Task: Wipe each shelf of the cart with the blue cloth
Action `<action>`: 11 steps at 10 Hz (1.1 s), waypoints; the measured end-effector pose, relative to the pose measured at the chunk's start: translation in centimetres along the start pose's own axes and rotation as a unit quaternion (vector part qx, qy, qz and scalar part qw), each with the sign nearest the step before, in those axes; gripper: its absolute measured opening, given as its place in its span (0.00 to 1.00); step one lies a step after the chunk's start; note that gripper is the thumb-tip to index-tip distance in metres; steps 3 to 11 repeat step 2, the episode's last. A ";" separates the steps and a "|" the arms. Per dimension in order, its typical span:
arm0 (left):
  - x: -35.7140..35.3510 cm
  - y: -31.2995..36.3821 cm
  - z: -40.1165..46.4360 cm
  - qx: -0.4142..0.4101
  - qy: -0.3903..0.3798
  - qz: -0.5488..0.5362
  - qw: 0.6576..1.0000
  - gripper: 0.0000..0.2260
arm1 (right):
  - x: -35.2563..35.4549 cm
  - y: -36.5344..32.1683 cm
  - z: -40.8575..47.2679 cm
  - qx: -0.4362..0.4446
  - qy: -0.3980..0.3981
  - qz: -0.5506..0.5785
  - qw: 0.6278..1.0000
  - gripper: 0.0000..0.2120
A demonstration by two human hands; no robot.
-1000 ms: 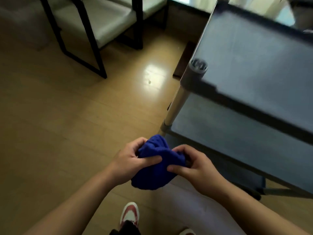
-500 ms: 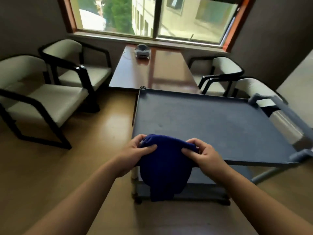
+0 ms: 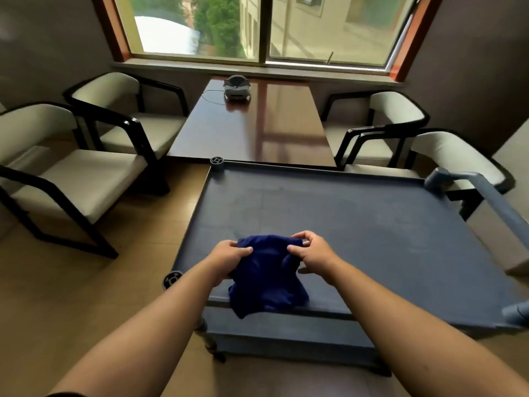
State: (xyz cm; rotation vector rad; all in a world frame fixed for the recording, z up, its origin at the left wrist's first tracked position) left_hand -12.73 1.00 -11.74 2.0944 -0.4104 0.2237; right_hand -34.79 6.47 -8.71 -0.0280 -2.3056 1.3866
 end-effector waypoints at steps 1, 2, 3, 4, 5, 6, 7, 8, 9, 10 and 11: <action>0.2 2.3 0.5 -0.092 0.080 0.157 0.980 0.25 | 1.7 -1.9 2.0 0.091 0.010 -0.136 0.986 0.14; 1.2 4.8 -0.4 -0.186 0.131 0.230 0.946 0.31 | 3.3 -4.2 1.8 0.163 0.014 -0.144 0.976 0.10; 1.2 4.8 -0.4 -0.186 0.131 0.230 0.946 0.31 | 3.3 -4.2 1.8 0.163 0.014 -0.144 0.976 0.10; 1.2 4.8 -0.4 -0.186 0.131 0.230 0.946 0.31 | 3.3 -4.2 1.8 0.163 0.014 -0.144 0.976 0.10; 1.2 4.8 -0.4 -0.186 0.131 0.230 0.946 0.31 | 3.3 -4.2 1.8 0.163 0.014 -0.144 0.976 0.10; 1.2 4.8 -0.4 -0.186 0.131 0.230 0.946 0.31 | 3.3 -4.2 1.8 0.163 0.014 -0.144 0.976 0.10; 1.2 4.8 -0.4 -0.186 0.131 0.230 0.946 0.31 | 3.3 -4.2 1.8 0.163 0.014 -0.144 0.976 0.10; 1.2 4.8 -0.4 -0.186 0.131 0.230 0.946 0.31 | 3.3 -4.2 1.8 0.163 0.014 -0.144 0.976 0.10; 1.2 4.8 -0.4 -0.186 0.131 0.230 0.946 0.31 | 3.3 -4.2 1.8 0.163 0.014 -0.144 0.976 0.10; 1.2 4.8 -0.4 -0.186 0.131 0.230 0.946 0.31 | 3.3 -4.2 1.8 0.163 0.014 -0.144 0.976 0.10; 1.2 4.8 -0.4 -0.186 0.131 0.230 0.946 0.31 | 3.3 -4.2 1.8 0.163 0.014 -0.144 0.976 0.10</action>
Point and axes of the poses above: each hand's wrist, its own z-axis towards the middle knuckle, its own x-axis out of the back of the hand, y = z × x, the point moved 5 cm from there along z, towards the middle knuckle, and after that the axes turned 11 degrees about y, right-handed, at the moved point
